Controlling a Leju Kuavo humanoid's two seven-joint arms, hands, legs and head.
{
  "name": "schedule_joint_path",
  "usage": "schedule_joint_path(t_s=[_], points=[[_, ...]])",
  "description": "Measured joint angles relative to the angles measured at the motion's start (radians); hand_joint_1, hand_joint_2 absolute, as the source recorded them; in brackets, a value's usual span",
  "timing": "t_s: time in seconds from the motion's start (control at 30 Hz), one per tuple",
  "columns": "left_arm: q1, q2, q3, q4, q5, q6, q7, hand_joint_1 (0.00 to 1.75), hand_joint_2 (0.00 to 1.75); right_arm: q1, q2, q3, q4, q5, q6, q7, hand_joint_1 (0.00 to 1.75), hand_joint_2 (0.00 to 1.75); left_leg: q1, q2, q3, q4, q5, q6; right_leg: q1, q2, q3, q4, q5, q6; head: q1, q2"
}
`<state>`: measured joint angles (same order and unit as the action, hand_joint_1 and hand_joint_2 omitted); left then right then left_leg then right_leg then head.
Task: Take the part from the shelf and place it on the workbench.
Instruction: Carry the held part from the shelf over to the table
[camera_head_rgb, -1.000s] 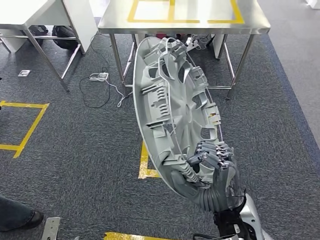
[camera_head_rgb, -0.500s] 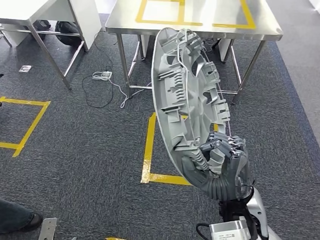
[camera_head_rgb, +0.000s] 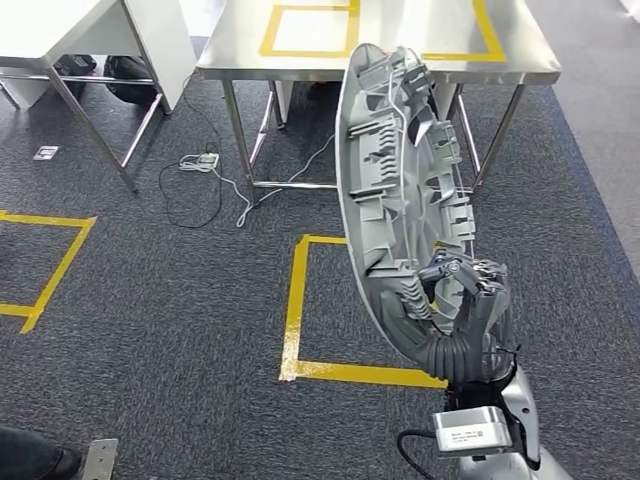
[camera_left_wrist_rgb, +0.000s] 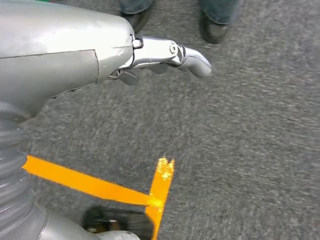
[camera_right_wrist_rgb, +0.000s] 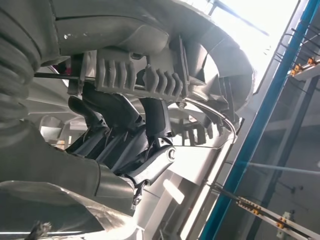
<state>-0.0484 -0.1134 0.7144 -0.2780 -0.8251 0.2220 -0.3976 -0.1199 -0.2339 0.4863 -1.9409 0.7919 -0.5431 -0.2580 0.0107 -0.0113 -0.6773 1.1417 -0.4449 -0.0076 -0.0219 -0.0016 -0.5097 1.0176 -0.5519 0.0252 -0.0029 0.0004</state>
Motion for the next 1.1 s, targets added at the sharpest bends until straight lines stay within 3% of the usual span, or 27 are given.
schedule_joint_path(t_s=[0.07, 0.2, 0.27, 0.33, 0.37, 0.4, 0.47, 0.5, 0.53, 0.63, 0.73, 0.83, 0.87, 0.9, 0.93, 1.0, 1.03, 1.1], points=[[-0.001, 0.001, 0.000, 0.000, 0.000, 0.001, 0.000, 0.00, 1.75, -0.003, 0.002, -0.009, 0.001, -0.002, -0.001, -0.001, 1.75, 1.75, -0.006, 0.001, 0.025, -0.065, 0.009, 0.010, 0.001, 0.000, 0.008, -0.002, -0.011, 0.012, -0.001, 0.000], [0.002, 0.001, 0.000, 0.000, 0.000, 0.002, 0.001, 0.00, 1.75, -0.007, 0.004, -0.029, 0.003, -0.008, -0.002, 0.000, 1.75, 1.75, -0.006, 0.000, 0.044, -0.092, -0.012, 0.038, 0.001, 0.000, 0.008, 0.002, -0.027, 0.031, 0.001, 0.000], [0.001, 0.001, 0.000, 0.000, 0.000, 0.002, 0.001, 0.00, 1.75, -0.009, 0.004, -0.040, 0.006, -0.010, -0.003, 0.001, 1.75, 1.75, -0.004, 0.000, 0.058, -0.101, -0.017, 0.051, 0.001, 0.001, -0.047, 0.096, -0.065, 0.034, 0.006, 0.000], [-0.001, 0.001, 0.000, 0.000, 0.000, 0.002, 0.001, 0.00, 1.75, -0.010, 0.004, -0.046, 0.009, -0.011, -0.003, 0.000, 1.75, 1.75, -0.007, 0.000, 0.067, -0.102, -0.028, 0.060, 0.002, 0.001, -0.138, 0.233, -0.099, 0.035, 0.008, 0.000], [0.000, 0.001, 0.000, 0.000, 0.000, 0.002, 0.001, 0.00, 1.75, -0.009, 0.004, -0.048, 0.011, -0.011, -0.003, 0.001, 1.75, 1.75, -0.009, -0.001, 0.074, -0.102, -0.034, 0.062, 0.002, 0.001, -0.174, 0.273, -0.094, 0.034, 0.009, 0.000], [0.001, 0.001, 0.000, 0.000, 0.000, 0.002, 0.001, 0.00, 1.75, -0.009, 0.004, -0.050, 0.013, -0.011, -0.003, 0.002, 1.75, 1.75, -0.010, -0.002, 0.084, -0.102, -0.042, 0.063, 0.002, 0.001, -0.193, 0.276, -0.068, 0.033, 0.009, 0.000], [0.003, 0.000, 0.000, 0.000, 0.000, 0.002, 0.001, 0.00, 1.75, -0.008, 0.004, -0.056, 0.015, -0.012, -0.003, 0.003, 1.75, 1.75, -0.013, -0.005, 0.112, -0.102, -0.061, 0.061, 0.003, 0.001, -0.178, 0.177, 0.035, 0.026, 0.010, 0.000], [0.003, 0.000, 0.000, 0.000, 0.000, 0.002, 0.001, 0.00, 1.75, -0.009, 0.004, -0.059, 0.016, -0.013, -0.003, 0.003, 1.75, 1.75, -0.015, -0.006, 0.122, -0.103, -0.070, 0.058, 0.006, 0.001, -0.157, 0.121, 0.076, 0.021, 0.009, 0.000], [0.002, -0.001, 0.000, 0.000, 0.000, 0.002, 0.001, 0.00, 1.75, -0.012, 0.005, -0.063, 0.017, -0.014, -0.003, 0.003, 1.75, 1.75, -0.016, -0.007, 0.129, -0.103, -0.077, 0.053, 0.008, 0.001, -0.135, 0.071, 0.098, 0.016, 0.008, 0.000], [0.000, -0.001, 0.000, 0.000, 0.001, 0.002, 0.002, 0.00, 1.75, -0.018, 0.008, -0.071, 0.018, -0.019, -0.004, 0.005, 1.75, 1.75, -0.016, -0.005, 0.129, -0.106, -0.084, 0.040, 0.013, 0.002, -0.105, 0.020, 0.082, 0.005, 0.007, 0.000], [-0.001, -0.004, 0.000, 0.000, 0.001, 0.002, 0.001, 0.00, 1.75, -0.018, 0.009, -0.083, 0.018, -0.022, -0.005, 0.008, 1.75, 1.75, -0.014, -0.003, 0.117, -0.071, -0.106, 0.022, 0.005, 0.000, -0.085, 0.000, 0.075, -0.006, 0.008, 0.000], [0.001, -0.002, 0.000, 0.000, 0.001, 0.002, 0.001, 0.00, 1.75, -0.021, 0.013, -0.090, 0.019, -0.022, -0.006, 0.007, 1.75, 1.75, -0.004, -0.002, 0.014, 0.110, -0.166, 0.003, 0.001, -0.002, -0.063, -0.006, 0.060, -0.014, 0.005, 0.000], [0.003, -0.002, 0.000, 0.000, 0.001, 0.002, 0.001, 0.00, 1.75, -0.020, 0.013, -0.091, 0.021, -0.023, -0.006, 0.007, 1.75, 1.75, -0.001, -0.002, -0.019, 0.157, -0.169, -0.001, 0.001, -0.002, -0.054, -0.005, 0.053, -0.013, 0.004, 0.000], [0.005, -0.002, 0.000, 0.000, 0.001, 0.002, 0.001, 0.00, 1.75, -0.020, 0.014, -0.094, 0.022, -0.025, -0.005, 0.007, 1.75, 1.75, 0.002, -0.002, -0.037, 0.169, -0.152, -0.004, -0.001, -0.002, -0.044, -0.005, 0.045, -0.012, 0.004, 0.000], [0.007, -0.001, 0.000, 0.000, 0.001, 0.002, 0.001, 0.00, 1.75, -0.019, 0.015, -0.096, 0.024, -0.028, -0.004, 0.008, 1.75, 1.75, 0.005, -0.002, -0.037, 0.144, -0.114, -0.006, -0.003, -0.001, -0.031, -0.005, 0.037, -0.009, 0.004, 0.000], [0.009, -0.001, 0.000, 0.000, 0.001, 0.001, 0.001, 0.00, 1.75, -0.019, 0.019, -0.100, 0.027, -0.035, 0.001, 0.006, 1.75, 1.75, 0.007, 0.000, -0.003, 0.028, -0.021, -0.007, -0.006, 0.000, -0.009, -0.006, 0.017, 0.001, 0.004, 0.000], [0.009, 0.000, 0.000, 0.000, 0.001, 0.001, 0.001, 0.00, 1.75, -0.020, 0.020, -0.103, 0.028, -0.041, 0.007, 0.003, 1.75, 1.75, 0.005, 0.001, 0.017, -0.023, 0.003, -0.006, -0.006, 0.001, -0.001, -0.006, 0.009, 0.009, 0.002, 0.000], [0.009, 0.000, 0.000, 0.001, 0.001, 0.001, 0.002, 0.00, 1.75, -0.021, 0.024, -0.110, 0.030, -0.055, 0.017, -0.004, 1.75, 1.75, -0.001, 0.002, 0.037, -0.068, -0.003, 0.006, -0.005, 0.002, 0.001, -0.007, 0.000, 0.022, 0.001, 0.000]])
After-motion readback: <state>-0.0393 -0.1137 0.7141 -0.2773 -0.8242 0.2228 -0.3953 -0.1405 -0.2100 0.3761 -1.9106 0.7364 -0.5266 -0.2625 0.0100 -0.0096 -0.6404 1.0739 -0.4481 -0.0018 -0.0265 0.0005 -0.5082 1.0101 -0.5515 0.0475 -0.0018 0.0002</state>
